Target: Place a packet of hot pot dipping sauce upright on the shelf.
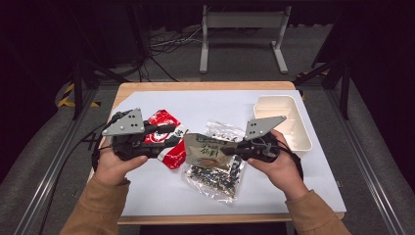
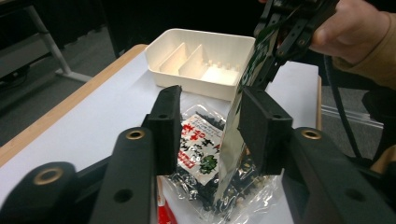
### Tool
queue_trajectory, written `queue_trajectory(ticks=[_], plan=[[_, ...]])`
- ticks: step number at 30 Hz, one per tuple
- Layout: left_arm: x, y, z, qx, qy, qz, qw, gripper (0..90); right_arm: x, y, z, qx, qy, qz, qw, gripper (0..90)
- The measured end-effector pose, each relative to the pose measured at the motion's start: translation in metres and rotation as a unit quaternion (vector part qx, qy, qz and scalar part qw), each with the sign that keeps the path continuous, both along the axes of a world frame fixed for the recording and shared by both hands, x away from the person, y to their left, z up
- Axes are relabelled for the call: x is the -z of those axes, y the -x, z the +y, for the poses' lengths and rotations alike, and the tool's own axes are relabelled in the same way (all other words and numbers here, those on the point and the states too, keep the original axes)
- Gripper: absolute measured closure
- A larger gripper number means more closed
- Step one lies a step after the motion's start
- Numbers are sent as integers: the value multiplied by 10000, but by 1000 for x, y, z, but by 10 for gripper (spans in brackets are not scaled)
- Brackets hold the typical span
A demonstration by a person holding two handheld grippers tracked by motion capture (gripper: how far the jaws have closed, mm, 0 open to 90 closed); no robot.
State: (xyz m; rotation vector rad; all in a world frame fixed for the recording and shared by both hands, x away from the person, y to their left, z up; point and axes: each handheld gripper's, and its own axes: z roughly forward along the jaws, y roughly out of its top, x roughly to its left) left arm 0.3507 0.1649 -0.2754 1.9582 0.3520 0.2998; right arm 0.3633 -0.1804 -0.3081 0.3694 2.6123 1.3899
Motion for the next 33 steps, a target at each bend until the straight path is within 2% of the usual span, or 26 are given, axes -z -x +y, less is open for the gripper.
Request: queue_trajectory(ticks=[7,18,21,29,33], plan=[[9,-9,7,-192,-75,132,9997,512,-14,-8,-16,163,122,-136,9997,900],[20,-19,19,-449,-91,281,9986,482,-32,-20,-38,368,268,-344,9984,900],[24,-22,23,-544,-105,376,9978,472,-35,-24,-45,406,284,-410,9979,900],[31,-23,29,-795,-187,439,9957,445,-41,-34,-62,442,324,-558,9969,900],[35,-27,34,-977,-194,520,9937,440,-45,-40,-71,523,333,-606,9962,900]])
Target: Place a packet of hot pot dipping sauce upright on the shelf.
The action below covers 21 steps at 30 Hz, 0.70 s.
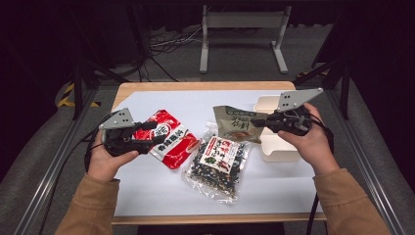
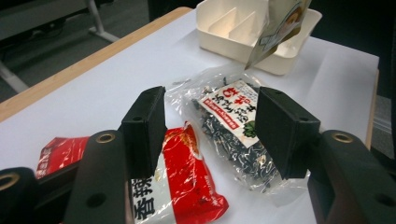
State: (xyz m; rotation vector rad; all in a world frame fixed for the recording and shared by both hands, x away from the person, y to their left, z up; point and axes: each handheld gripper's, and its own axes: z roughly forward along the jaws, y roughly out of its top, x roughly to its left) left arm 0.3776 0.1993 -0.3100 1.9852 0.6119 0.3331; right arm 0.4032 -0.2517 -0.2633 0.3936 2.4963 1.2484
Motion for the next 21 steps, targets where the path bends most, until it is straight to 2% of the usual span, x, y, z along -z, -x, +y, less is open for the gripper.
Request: queue_trajectory(ticks=[3,16,21], plan=[[3,-2,1,-107,-19,63,9999,432,-1,-5,-6,92,24,-31,10000,900],[13,-8,9,-367,-61,8,9993,377,-4,-26,-27,310,47,-112,9994,900],[18,-12,11,-437,-101,61,9990,365,-6,-33,-35,372,59,-133,9992,900]])
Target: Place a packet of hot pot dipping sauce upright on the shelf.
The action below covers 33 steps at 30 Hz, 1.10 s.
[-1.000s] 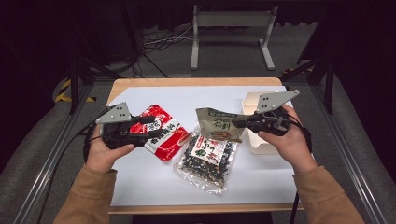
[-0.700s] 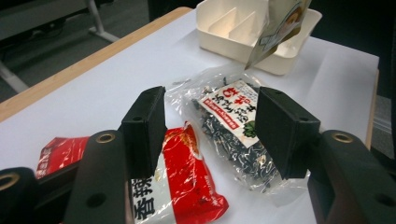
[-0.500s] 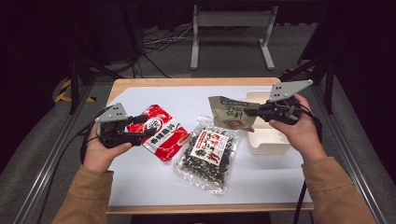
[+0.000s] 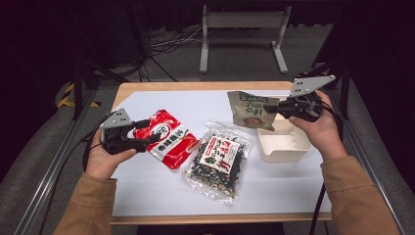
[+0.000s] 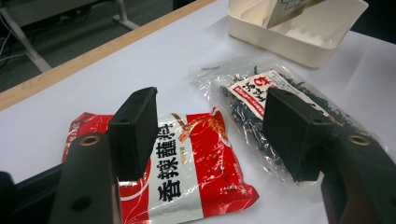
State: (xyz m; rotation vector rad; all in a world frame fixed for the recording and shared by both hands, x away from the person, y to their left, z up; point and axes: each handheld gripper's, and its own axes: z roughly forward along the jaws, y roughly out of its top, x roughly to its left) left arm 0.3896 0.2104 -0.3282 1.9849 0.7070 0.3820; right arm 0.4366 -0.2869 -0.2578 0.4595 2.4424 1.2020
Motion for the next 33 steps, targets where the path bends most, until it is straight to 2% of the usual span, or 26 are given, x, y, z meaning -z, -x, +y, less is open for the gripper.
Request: queue_trajectory(ticks=[16,23,28,33], plan=[[16,-12,9,-204,110,112,9997,342,-8,-27,-18,134,-4,4,9999,900],[19,-15,12,-194,79,162,9997,341,-5,-43,-31,288,-174,136,9993,900],[22,-16,12,-208,42,250,9995,340,-3,-50,-38,376,-210,141,9990,900],[23,-15,14,-230,-4,250,9994,341,0,-58,-46,497,-222,191,9983,900]])
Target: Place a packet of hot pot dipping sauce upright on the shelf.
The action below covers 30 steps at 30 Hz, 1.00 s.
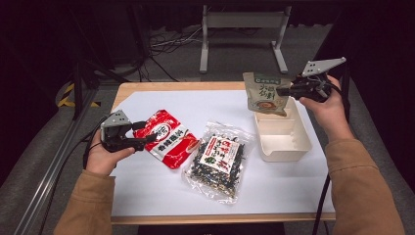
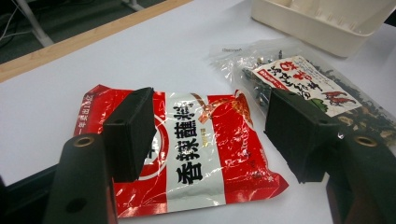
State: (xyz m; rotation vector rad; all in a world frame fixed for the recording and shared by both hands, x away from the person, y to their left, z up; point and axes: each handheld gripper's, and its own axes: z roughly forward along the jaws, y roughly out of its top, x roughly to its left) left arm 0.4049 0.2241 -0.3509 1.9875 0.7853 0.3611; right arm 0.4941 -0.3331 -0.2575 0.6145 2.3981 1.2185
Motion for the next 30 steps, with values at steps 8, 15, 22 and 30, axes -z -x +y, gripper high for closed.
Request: queue_trajectory(ticks=[8,15,22,30], plan=[[2,3,5,-101,-36,37,9999,341,2,-11,-11,154,15,8,9999,900],[4,7,11,-203,-60,43,9998,341,6,-22,-20,284,90,30,9996,900],[5,8,14,-229,-80,46,9997,342,15,-33,-27,441,61,63,9990,900],[6,7,15,-249,-51,67,9997,342,22,-41,-29,517,168,47,9985,900]])
